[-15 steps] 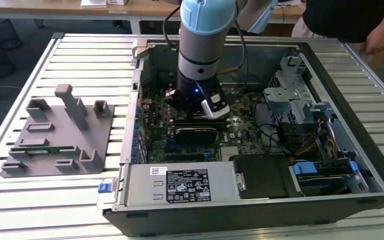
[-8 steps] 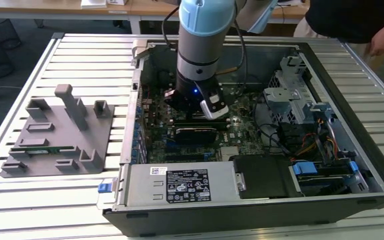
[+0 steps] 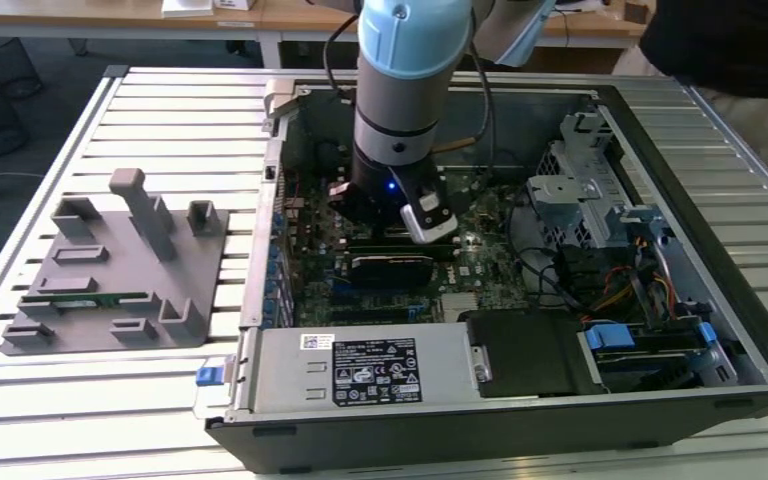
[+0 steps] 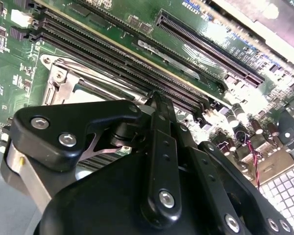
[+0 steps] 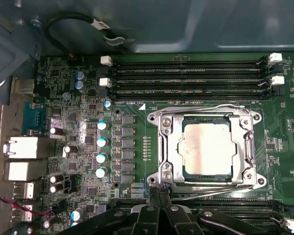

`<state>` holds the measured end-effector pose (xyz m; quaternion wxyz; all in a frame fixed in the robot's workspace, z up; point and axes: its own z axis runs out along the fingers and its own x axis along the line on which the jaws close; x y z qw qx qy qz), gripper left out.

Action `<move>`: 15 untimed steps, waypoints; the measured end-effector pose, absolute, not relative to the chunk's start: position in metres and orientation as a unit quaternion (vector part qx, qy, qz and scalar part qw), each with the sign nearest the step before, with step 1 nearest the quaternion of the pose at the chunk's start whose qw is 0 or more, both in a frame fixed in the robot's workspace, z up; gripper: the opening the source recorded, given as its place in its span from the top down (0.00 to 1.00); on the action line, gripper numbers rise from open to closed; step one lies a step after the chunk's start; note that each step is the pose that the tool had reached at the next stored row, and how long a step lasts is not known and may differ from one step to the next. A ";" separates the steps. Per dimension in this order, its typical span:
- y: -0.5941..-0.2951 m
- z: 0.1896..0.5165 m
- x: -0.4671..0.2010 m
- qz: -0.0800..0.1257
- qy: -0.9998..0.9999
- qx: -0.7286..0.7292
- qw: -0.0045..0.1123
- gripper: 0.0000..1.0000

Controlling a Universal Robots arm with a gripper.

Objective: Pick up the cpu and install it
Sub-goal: 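Install the second cpu locking lever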

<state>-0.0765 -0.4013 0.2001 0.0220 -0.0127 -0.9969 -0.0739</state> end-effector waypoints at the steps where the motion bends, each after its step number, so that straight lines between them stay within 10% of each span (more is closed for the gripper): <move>1: -0.402 0.200 -0.077 -0.074 -0.997 -0.013 0.022 0.89; 15: -0.406 0.202 -0.076 -0.079 -0.997 -0.013 0.022 0.89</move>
